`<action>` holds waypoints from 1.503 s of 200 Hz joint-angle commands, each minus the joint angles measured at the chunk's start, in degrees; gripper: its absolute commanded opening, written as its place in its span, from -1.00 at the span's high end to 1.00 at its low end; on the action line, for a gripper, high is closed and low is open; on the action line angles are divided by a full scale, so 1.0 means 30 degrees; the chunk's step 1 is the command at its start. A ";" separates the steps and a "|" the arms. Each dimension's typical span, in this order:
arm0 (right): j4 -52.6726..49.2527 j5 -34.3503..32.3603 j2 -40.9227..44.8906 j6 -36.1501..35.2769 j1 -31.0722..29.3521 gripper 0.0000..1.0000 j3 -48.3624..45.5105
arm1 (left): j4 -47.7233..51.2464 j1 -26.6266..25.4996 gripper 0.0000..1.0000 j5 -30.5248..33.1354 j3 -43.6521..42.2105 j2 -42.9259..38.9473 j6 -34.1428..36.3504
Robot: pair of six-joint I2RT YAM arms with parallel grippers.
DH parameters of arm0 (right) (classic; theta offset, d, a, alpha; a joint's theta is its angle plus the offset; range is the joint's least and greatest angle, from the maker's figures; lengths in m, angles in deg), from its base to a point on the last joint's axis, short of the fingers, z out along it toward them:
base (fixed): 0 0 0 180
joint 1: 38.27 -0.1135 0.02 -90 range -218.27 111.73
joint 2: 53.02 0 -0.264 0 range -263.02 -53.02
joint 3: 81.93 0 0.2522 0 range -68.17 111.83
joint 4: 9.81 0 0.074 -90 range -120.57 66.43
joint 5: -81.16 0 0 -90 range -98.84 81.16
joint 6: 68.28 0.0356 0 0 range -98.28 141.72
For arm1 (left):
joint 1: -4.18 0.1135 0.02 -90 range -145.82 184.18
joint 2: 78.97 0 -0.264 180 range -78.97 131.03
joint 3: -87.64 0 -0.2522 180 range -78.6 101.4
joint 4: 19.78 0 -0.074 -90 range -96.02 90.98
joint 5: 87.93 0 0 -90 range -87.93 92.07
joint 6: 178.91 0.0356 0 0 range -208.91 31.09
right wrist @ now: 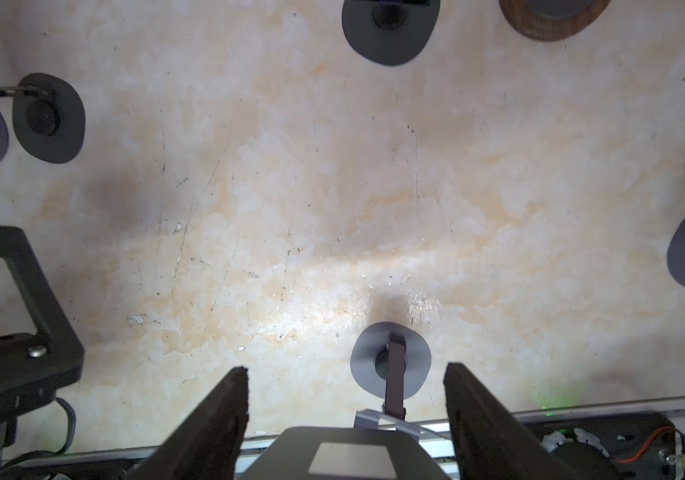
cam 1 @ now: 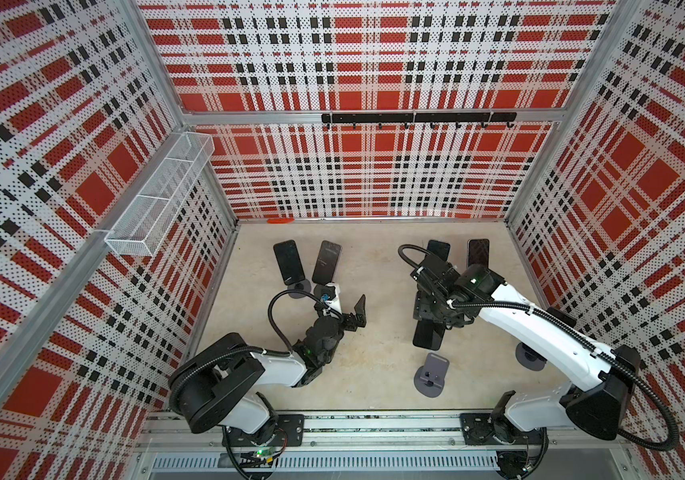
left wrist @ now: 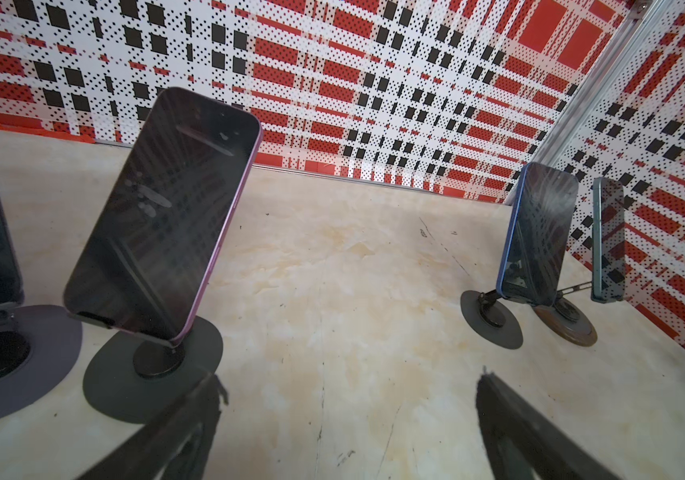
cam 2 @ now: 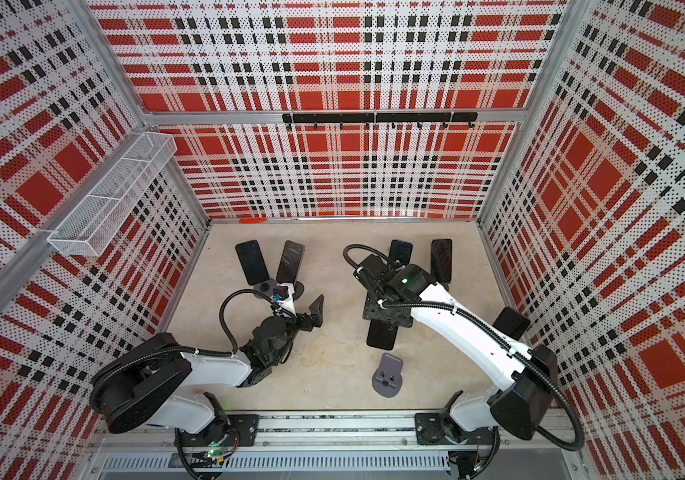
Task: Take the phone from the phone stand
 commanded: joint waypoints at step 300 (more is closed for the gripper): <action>0.7603 0.3923 -0.9752 -0.9219 0.3252 -0.52 -0.3289 | 0.1130 0.0537 -0.96 0.0601 0.0205 -0.1000 0.0267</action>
